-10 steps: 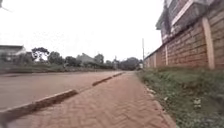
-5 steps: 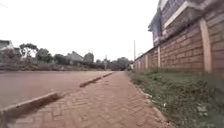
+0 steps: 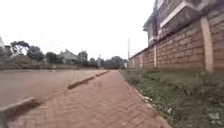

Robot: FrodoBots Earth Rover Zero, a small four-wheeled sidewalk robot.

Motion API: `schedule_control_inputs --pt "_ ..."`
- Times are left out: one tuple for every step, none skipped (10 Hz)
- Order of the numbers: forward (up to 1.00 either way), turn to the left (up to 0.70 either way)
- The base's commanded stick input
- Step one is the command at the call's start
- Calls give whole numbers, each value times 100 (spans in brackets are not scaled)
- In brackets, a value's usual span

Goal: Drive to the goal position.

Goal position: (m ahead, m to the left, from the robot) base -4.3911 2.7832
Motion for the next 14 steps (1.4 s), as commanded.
schedule_control_inputs --pt "70 0" --pt "70 0" --pt "70 0" --pt "70 0" --pt "70 0" --pt "70 0" --pt "70 0" --pt "70 0" --pt "70 0" --pt "70 0" --pt "70 5" --pt "70 17" --pt "70 34" --pt "70 25"
